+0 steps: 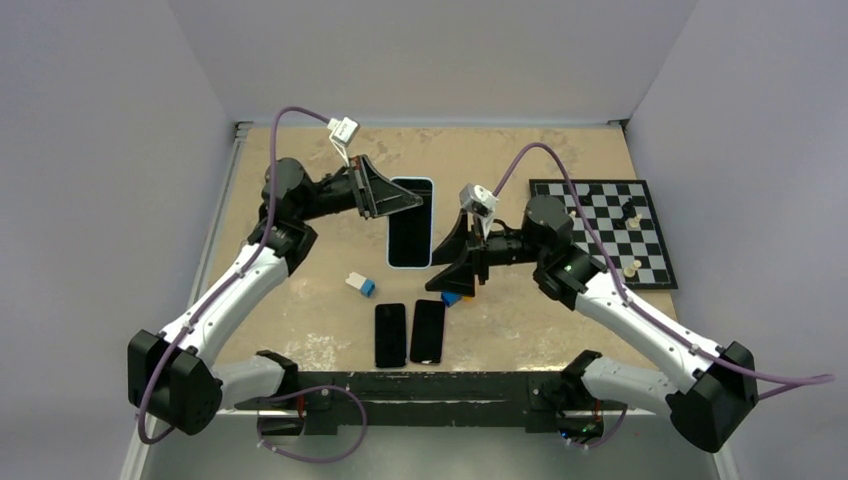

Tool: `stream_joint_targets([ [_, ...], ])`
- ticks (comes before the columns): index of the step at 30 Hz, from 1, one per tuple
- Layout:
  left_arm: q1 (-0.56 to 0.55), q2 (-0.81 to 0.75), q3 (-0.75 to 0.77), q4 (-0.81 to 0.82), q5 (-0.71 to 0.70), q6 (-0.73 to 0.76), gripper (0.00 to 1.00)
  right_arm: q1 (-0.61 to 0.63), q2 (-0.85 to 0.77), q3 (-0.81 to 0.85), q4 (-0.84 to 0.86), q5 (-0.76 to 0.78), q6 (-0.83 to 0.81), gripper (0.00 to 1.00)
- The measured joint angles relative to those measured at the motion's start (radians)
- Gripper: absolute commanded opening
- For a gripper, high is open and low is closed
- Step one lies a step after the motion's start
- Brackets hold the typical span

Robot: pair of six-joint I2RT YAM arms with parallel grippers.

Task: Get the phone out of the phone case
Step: Remove the phone case from the phone.

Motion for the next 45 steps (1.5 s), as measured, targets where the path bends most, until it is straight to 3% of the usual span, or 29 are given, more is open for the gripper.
stream_joint_targets([
  [5,0.003,0.024,0.000,0.023,-0.011,-0.013,0.00,-0.012,0.051,0.000,0.096,-0.011,0.068,0.46],
  [11,0.009,0.071,0.000,0.094,-0.010,-0.059,0.00,-0.063,0.137,0.000,0.236,-0.066,0.201,0.00],
  [15,0.016,0.117,0.017,0.197,0.021,-0.073,0.00,-0.096,0.174,0.000,0.283,-0.100,0.291,0.00],
  [19,0.026,0.205,0.055,0.264,0.077,-0.171,0.00,-0.099,0.157,0.000,0.266,-0.079,0.211,0.00],
  [30,0.124,0.414,0.180,0.506,0.147,-0.425,0.00,-0.106,0.318,0.309,-0.082,0.010,-0.133,0.00],
  [45,0.166,0.537,0.295,0.541,0.098,-0.521,0.00,-0.094,0.449,0.592,-0.399,0.157,-0.410,0.00],
])
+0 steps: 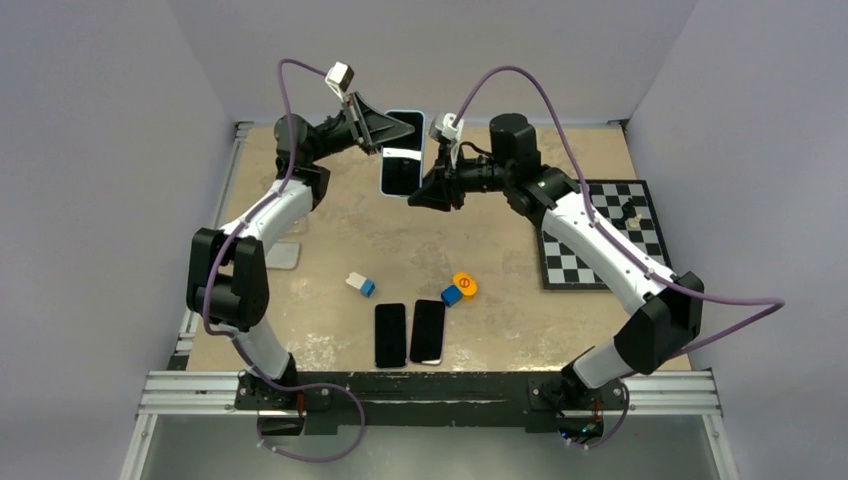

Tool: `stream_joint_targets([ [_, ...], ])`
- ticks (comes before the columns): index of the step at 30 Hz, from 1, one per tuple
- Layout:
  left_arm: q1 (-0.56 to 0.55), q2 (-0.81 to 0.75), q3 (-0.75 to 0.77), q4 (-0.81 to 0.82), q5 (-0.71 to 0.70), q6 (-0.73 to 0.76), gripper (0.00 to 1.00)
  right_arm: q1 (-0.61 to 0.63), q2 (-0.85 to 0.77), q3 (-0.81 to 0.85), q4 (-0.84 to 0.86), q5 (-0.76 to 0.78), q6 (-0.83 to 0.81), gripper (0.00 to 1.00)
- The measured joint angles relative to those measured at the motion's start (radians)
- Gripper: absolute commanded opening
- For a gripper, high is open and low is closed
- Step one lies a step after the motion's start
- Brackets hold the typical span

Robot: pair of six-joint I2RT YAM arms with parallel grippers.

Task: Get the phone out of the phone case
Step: Remove the phone case from the phone.

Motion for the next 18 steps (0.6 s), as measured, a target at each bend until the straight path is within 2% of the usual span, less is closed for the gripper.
stream_joint_targets([
  [10,0.011,0.072,0.124,-0.030,-0.010,-0.080,0.00,0.005,0.075,0.131,-0.053,0.002,-0.183,0.00],
  [18,0.005,0.103,0.123,-0.170,-0.031,-0.221,0.00,-0.002,0.140,0.154,0.044,0.013,-0.323,0.00],
])
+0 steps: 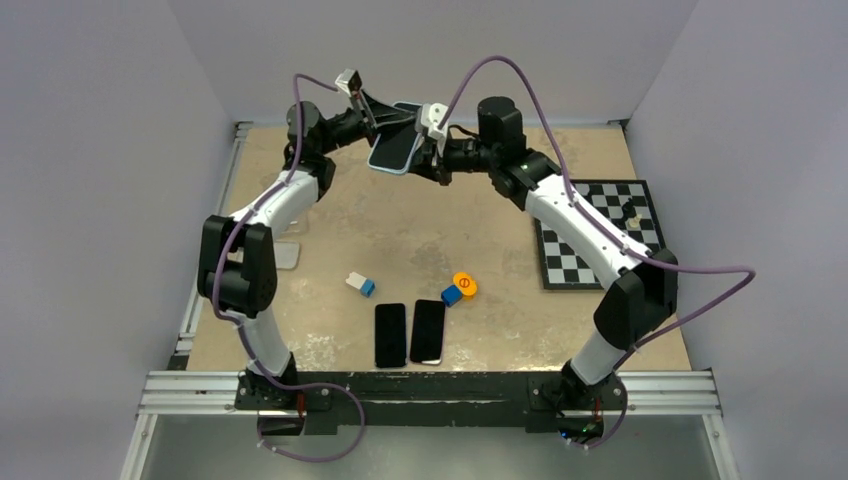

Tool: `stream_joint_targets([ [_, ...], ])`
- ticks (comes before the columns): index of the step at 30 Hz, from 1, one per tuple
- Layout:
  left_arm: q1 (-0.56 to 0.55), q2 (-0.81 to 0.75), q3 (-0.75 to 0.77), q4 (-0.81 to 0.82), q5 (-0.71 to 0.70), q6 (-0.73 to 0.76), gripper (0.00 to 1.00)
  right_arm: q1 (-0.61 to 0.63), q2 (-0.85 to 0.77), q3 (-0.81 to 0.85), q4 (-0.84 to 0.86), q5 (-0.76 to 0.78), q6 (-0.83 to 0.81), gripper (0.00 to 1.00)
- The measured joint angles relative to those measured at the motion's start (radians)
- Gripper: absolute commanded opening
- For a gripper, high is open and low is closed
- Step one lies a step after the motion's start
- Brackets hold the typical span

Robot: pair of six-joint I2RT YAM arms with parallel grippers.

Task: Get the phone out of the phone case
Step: Remove the phone case from the phone.

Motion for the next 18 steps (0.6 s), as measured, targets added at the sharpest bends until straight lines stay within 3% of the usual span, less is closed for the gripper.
stream_joint_targets([
  [5,-0.003,0.000,-0.003,0.012,-0.058,-0.029,0.00,-0.041,0.024,-0.018,0.129,0.011,0.067,0.01],
  [9,-0.021,-0.011,-0.038,0.033,-0.075,0.010,0.00,-0.089,0.002,-0.135,0.296,0.014,0.219,0.32],
  [18,-0.031,-0.051,-0.143,0.142,-0.237,0.059,0.00,-0.138,-0.037,-0.298,0.435,0.003,0.671,0.62],
])
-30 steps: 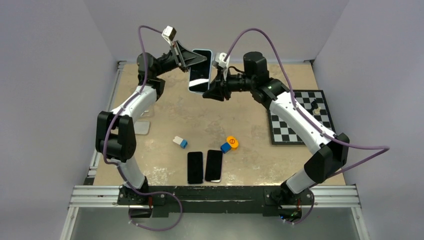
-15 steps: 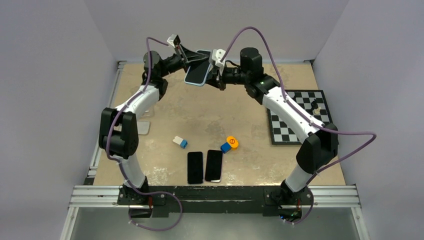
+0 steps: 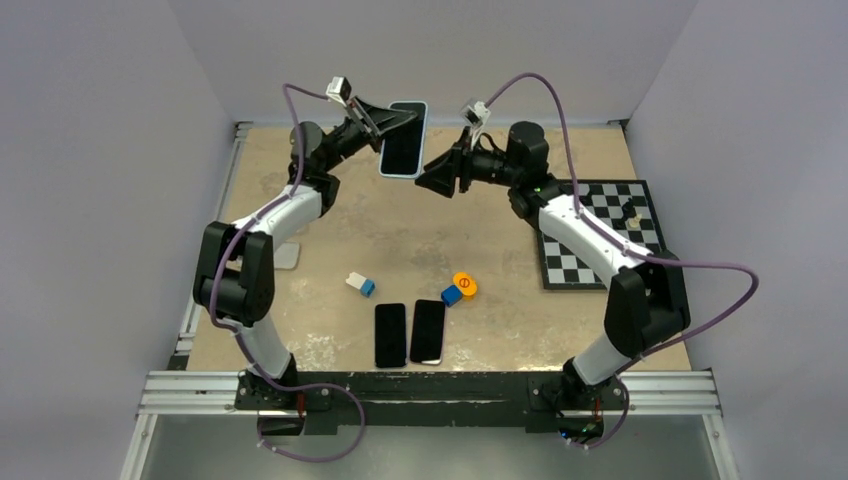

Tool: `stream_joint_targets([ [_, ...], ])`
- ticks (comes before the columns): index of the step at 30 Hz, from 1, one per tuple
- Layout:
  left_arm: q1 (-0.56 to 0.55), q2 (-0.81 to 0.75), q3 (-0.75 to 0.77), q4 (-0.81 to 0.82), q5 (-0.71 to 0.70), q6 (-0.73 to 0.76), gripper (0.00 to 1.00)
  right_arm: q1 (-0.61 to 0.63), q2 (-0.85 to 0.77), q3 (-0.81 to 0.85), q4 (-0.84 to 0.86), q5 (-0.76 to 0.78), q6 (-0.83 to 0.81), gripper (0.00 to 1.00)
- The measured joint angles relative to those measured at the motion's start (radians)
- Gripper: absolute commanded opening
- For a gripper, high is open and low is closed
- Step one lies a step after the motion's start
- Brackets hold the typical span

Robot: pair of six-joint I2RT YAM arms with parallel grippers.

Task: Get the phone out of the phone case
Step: Remove the phone case from the phone.

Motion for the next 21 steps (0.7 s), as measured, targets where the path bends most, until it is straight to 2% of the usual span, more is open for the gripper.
stream_joint_targets([
  [2,0.002,-0.007,-0.007,0.024,-0.035,0.002,0.00,-0.002,-0.029,-0.058,0.080,-0.047,0.132,0.66],
  [7,0.003,-0.019,-0.021,0.064,-0.089,0.010,0.00,-0.016,-0.071,-0.132,0.278,-0.163,0.393,0.67],
  [17,0.005,-0.019,-0.021,0.076,-0.111,-0.010,0.00,-0.033,-0.099,-0.135,0.484,-0.188,0.642,0.37],
  [21,0.005,-0.019,-0.021,0.084,-0.110,-0.011,0.00,-0.035,-0.047,-0.119,0.529,-0.186,0.704,0.37],
])
